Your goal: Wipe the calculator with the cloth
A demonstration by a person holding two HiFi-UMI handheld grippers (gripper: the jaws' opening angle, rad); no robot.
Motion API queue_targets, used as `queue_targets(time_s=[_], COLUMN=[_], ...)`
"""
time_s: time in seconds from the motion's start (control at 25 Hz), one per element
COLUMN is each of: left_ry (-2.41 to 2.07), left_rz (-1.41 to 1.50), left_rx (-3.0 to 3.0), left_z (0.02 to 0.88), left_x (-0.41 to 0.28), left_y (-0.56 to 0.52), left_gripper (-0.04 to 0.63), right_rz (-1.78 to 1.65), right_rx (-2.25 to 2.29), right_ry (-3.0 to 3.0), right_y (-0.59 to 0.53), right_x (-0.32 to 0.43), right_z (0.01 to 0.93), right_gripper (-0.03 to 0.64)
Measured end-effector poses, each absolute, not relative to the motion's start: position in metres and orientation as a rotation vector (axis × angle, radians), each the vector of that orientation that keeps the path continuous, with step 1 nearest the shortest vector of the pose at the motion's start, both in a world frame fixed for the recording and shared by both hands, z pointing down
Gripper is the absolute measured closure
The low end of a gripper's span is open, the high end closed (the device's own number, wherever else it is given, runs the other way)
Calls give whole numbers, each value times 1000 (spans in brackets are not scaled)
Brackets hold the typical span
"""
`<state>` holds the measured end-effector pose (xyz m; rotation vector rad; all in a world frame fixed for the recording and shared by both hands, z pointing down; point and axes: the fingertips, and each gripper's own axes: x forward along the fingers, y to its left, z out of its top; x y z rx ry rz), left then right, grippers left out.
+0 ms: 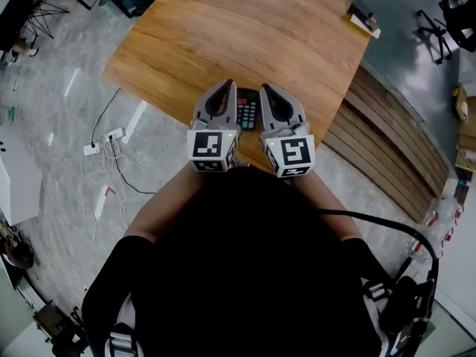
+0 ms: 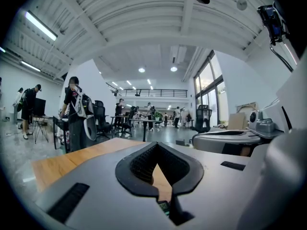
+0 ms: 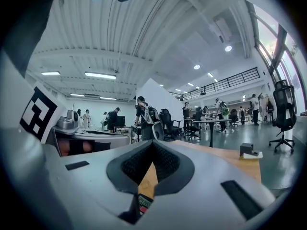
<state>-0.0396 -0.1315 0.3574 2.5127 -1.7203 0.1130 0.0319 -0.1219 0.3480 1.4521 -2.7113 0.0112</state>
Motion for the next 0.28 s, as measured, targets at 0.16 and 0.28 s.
queue_targets(time_s=[0.16,0.28], left_ry=[-1723,-1719], left_rz=[118,126], left_rx=[2503,2508], left_z=[357,356], left_x=[-36,-33], left_y=[-128,-126], left_gripper=[589,589], right_rz=[10,-3], right_rx=[1453,1455], right_ry=[-2705,-2702], right_y=[-119,-117], right_x=[37,40], right_z=[348,345], right_gripper=[603,603])
